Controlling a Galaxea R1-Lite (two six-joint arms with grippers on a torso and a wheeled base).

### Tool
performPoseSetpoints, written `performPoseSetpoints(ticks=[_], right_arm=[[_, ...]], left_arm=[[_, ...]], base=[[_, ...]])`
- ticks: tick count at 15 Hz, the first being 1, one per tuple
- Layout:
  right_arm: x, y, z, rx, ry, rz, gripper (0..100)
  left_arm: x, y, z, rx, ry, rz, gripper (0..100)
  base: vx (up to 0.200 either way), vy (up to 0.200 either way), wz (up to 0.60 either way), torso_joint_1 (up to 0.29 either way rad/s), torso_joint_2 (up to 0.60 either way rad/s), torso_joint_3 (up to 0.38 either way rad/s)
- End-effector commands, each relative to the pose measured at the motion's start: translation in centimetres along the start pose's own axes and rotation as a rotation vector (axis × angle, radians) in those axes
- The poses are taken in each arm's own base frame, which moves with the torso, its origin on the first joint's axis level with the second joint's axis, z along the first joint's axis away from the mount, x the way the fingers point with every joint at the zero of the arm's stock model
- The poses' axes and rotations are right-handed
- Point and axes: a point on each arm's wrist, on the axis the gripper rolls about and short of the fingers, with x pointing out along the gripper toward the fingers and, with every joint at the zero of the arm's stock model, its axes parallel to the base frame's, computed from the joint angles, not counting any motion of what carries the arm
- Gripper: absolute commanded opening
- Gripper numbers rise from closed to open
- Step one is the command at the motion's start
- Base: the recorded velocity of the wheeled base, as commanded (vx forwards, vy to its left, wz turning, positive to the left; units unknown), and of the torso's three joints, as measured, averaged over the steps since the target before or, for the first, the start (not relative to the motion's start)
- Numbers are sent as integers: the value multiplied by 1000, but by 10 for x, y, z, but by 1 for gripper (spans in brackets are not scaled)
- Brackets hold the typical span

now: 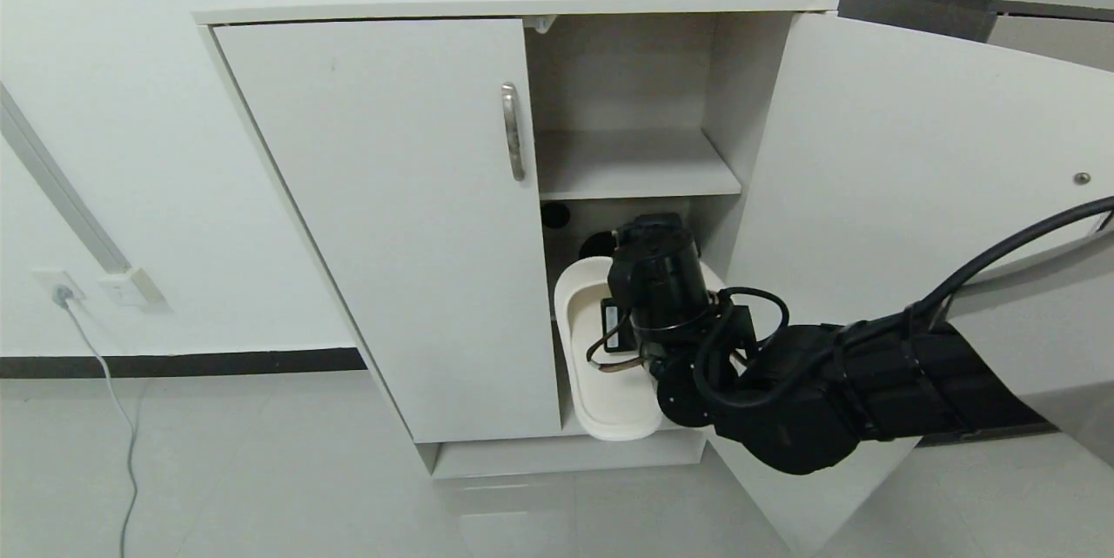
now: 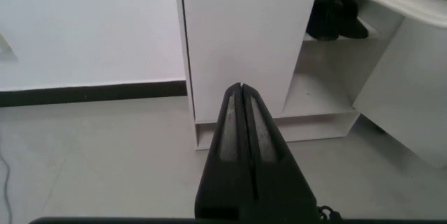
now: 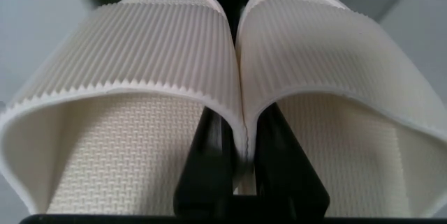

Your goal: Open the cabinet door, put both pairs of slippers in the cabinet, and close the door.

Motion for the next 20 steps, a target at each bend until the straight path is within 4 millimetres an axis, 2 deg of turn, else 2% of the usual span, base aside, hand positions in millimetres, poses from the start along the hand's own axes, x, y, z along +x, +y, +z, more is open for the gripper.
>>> performPoseSetpoints(ticks=[1, 4, 7, 13, 17, 20], right_arm=[[-3, -4, 4, -8, -6, -8, 0], [-9, -8, 15, -27, -29, -5, 0], [-18, -11, 36, -39, -73, 3, 0], [-17, -9, 64, -29, -139, 3, 0], [-13, -11, 70, -34, -152, -7, 0], [-12, -11, 69, -35, -151, -9, 0]], left_arm=[[0, 0, 0, -1, -1, 1, 0], [0, 0, 0, -1, -1, -1, 0], [0, 0, 0, 0, -1, 1, 0], [0, 0, 0, -1, -1, 1, 0], [0, 0, 0, -1, -1, -1, 0], [0, 0, 0, 0, -1, -1, 0]], base=[[0, 0, 0, 0, 0, 0], [0, 0, 0, 0, 0, 0], [0, 0, 0, 0, 0, 0], [0, 0, 0, 0, 0, 0], [0, 0, 0, 0, 0, 0], [200, 0, 0, -5, 1, 4]])
